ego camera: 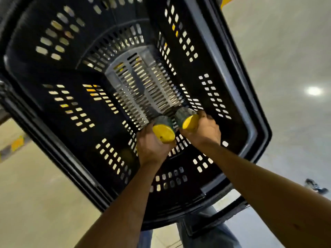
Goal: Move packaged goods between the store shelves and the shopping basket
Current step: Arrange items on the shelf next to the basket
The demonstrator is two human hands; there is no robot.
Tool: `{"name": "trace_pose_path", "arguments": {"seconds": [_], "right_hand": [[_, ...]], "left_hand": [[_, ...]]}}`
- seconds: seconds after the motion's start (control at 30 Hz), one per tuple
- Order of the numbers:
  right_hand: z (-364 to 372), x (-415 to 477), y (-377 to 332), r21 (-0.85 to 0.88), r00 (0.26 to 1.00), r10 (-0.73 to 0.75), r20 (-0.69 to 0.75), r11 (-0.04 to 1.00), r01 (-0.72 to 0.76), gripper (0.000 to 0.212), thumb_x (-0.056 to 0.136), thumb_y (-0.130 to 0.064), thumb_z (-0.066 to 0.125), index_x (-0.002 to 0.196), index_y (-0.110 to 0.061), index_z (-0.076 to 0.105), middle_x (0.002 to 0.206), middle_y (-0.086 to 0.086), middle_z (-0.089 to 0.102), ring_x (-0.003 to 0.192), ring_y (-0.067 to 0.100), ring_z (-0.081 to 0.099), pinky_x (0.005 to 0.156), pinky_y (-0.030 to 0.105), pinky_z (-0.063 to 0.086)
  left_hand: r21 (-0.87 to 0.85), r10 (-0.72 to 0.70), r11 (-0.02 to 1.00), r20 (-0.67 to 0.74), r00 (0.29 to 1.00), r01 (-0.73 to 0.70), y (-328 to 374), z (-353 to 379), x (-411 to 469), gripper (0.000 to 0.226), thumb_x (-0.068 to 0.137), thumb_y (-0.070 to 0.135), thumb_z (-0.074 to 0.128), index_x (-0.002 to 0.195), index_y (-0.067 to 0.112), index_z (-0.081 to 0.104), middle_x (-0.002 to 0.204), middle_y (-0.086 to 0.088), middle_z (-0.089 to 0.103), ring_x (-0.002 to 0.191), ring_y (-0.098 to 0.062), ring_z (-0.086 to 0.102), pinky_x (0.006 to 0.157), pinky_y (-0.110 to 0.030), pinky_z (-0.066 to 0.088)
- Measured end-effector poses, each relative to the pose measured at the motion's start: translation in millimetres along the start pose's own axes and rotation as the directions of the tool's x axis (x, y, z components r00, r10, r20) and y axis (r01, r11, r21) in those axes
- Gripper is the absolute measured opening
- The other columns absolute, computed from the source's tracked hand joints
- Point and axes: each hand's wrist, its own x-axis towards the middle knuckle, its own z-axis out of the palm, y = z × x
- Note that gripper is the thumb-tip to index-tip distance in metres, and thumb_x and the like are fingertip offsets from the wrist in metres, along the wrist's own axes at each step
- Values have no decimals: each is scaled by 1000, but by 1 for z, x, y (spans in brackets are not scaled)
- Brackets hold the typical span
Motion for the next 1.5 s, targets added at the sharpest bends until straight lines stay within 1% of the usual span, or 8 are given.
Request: {"name": "trace_pose_path", "arguments": {"seconds": [0.23,0.43,0.67,0.83,1.03,1.13,1.3,1.5], "right_hand": [[-67,-95,-24,-94,996,-75,-52,993,70,84,72,-52,72,134,-15,30,126,9,50,115,29,51,90,38,46],[-124,-180,-41,-269,950,-287,-121,931,247,83,71,-53,71,136,-19,31,136,4,35,120,26,47,84,35,45],[-179,-273,-64,-234,868,-429,-251,897,375,87,69,-51,73,139,-22,29,137,-1,41,120,24,49,87,34,45],[-209,-346,-79,-351,717,-648,-257,754,555,99,63,-75,44,145,-23,29,141,-1,38,122,21,48,90,31,43],[-225,-434,-109,-385,465,-846,-262,533,753,99,61,-71,39,147,-21,31,141,2,38,125,24,44,97,37,39],[-226,-484,-133,-414,334,-910,-244,409,813,102,57,-73,31,145,-21,33,138,-2,41,124,20,44,96,32,39],[-207,-562,-184,-400,173,-968,-181,233,886,94,62,-67,47,144,-21,37,131,-2,48,121,15,47,94,27,38],[-165,-633,-257,-407,42,-994,-101,80,910,71,67,-57,66,128,-23,55,119,0,56,110,19,54,84,29,40]], "left_hand": [[-79,22,997,16,1000,-21,37,-96,-57,89,57,33,85,131,26,36,121,-13,46,114,-30,47,89,-35,44],[25,291,957,-31,956,-290,58,-180,-101,83,54,38,86,125,19,47,117,-7,53,109,-25,50,86,-29,40],[92,465,882,-29,885,-461,79,-278,-155,95,59,45,85,140,20,40,135,0,40,122,-21,45,101,-28,34],[74,479,878,-125,869,-473,82,-344,-225,98,57,43,84,140,17,40,136,-3,46,125,-23,47,100,-29,35],[32,442,885,-376,815,-465,54,-416,-327,86,50,49,78,128,23,54,124,-1,54,112,-20,54,84,-23,36],[50,414,895,-463,784,-443,27,-451,-374,97,43,64,65,130,23,53,128,-1,53,118,-19,50,92,-26,39],[2,276,936,-627,728,-353,-28,-505,-439,107,38,72,56,131,20,53,124,1,54,115,-17,50,94,-30,42],[-75,131,959,-739,661,-275,-106,-568,-484,85,57,50,82,131,17,54,128,-2,55,117,-21,51,94,-37,45]]}}
